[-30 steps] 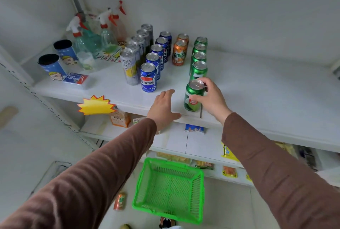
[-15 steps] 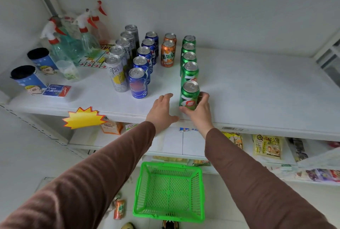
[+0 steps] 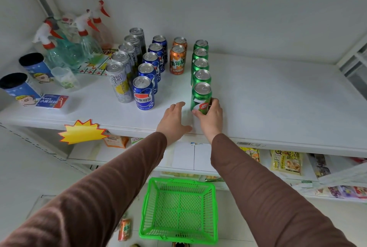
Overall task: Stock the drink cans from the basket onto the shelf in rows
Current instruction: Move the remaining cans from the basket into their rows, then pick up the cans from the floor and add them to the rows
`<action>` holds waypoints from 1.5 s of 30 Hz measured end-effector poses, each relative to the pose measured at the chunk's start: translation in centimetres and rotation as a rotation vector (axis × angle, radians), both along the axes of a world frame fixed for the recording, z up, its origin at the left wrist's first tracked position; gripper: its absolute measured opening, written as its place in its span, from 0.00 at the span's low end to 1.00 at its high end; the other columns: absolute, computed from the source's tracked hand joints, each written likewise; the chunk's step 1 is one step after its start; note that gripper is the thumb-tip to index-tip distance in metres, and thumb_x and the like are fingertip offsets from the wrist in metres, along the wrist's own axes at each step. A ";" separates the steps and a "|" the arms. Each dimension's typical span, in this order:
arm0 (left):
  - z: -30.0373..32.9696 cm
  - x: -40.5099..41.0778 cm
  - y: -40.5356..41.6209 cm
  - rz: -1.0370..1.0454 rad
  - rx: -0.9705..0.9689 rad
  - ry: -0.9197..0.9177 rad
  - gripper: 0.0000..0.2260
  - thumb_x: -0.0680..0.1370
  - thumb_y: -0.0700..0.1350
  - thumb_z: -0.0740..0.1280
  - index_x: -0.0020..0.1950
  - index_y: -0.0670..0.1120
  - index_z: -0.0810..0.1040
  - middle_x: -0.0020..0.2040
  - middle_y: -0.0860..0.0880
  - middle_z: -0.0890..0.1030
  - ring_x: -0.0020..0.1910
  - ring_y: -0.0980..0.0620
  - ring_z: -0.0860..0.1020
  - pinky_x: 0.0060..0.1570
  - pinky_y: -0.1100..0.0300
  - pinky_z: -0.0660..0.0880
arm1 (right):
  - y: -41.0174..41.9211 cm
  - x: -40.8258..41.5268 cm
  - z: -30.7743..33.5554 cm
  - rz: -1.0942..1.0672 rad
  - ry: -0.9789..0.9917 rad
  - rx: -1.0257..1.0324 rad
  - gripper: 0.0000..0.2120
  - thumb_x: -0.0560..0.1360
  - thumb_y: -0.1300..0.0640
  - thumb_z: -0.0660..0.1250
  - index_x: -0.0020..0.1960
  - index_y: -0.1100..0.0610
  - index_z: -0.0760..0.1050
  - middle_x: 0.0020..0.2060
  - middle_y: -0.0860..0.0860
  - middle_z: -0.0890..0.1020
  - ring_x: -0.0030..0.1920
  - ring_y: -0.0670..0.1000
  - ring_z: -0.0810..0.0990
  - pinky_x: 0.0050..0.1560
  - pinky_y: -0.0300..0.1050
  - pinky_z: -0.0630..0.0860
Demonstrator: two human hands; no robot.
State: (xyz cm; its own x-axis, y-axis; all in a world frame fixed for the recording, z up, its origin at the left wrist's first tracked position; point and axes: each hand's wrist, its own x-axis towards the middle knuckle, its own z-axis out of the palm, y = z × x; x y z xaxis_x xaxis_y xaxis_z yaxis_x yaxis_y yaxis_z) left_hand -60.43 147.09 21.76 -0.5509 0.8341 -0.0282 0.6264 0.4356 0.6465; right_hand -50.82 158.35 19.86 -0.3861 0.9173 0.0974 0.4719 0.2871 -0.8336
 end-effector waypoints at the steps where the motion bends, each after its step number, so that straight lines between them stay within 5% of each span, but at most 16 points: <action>1: 0.0 -0.1 0.0 0.005 -0.003 -0.002 0.39 0.69 0.48 0.77 0.76 0.49 0.60 0.73 0.47 0.67 0.69 0.47 0.66 0.68 0.52 0.69 | 0.0 -0.1 0.0 -0.003 0.002 -0.002 0.27 0.70 0.53 0.78 0.63 0.60 0.70 0.58 0.56 0.78 0.60 0.58 0.73 0.59 0.52 0.73; 10: -0.4 -0.2 -2.4 0.029 0.026 0.008 0.38 0.71 0.48 0.76 0.75 0.50 0.60 0.72 0.48 0.67 0.68 0.48 0.67 0.67 0.54 0.69 | -1.8 0.1 -0.8 -0.147 0.167 -0.040 0.38 0.67 0.54 0.80 0.70 0.59 0.64 0.65 0.56 0.70 0.64 0.57 0.70 0.65 0.53 0.71; 17: -1.0 -1.3 -10.4 0.030 0.118 0.045 0.35 0.71 0.46 0.74 0.75 0.47 0.62 0.71 0.47 0.68 0.69 0.48 0.67 0.68 0.56 0.65 | -10.9 -0.8 -2.0 -0.082 0.259 0.165 0.20 0.71 0.55 0.74 0.58 0.55 0.70 0.55 0.48 0.72 0.56 0.55 0.70 0.58 0.58 0.72; 25: -6.5 -6.7 -29.2 0.193 0.017 -0.050 0.33 0.70 0.45 0.74 0.72 0.47 0.66 0.67 0.46 0.70 0.67 0.46 0.68 0.63 0.55 0.67 | -26.5 -5.6 -6.1 0.140 0.142 0.168 0.14 0.73 0.60 0.70 0.57 0.57 0.72 0.55 0.50 0.75 0.57 0.55 0.72 0.58 0.50 0.71; 33: -18.0 -10.5 -45.3 0.296 -0.268 -0.173 0.34 0.72 0.43 0.73 0.75 0.45 0.63 0.69 0.44 0.69 0.68 0.43 0.67 0.65 0.55 0.65 | -39.2 -8.7 -18.5 0.320 -0.112 -0.043 0.12 0.75 0.62 0.69 0.58 0.56 0.73 0.55 0.48 0.74 0.55 0.53 0.73 0.53 0.44 0.67; 39: -29.9 -10.5 -48.6 0.354 -0.370 -0.298 0.33 0.71 0.44 0.73 0.74 0.48 0.64 0.66 0.46 0.70 0.66 0.45 0.69 0.63 0.51 0.70 | -42.7 -9.3 -31.6 0.306 -0.335 -0.358 0.12 0.77 0.61 0.68 0.60 0.56 0.73 0.58 0.52 0.77 0.55 0.53 0.77 0.57 0.50 0.74; 45: -44.4 -10.3 -48.8 0.360 -0.466 -0.415 0.36 0.71 0.44 0.73 0.76 0.48 0.60 0.68 0.43 0.68 0.67 0.42 0.69 0.64 0.49 0.70 | -43.9 -10.7 -46.9 0.264 -0.526 -0.622 0.15 0.79 0.59 0.68 0.65 0.60 0.72 0.59 0.56 0.79 0.52 0.53 0.77 0.50 0.42 0.71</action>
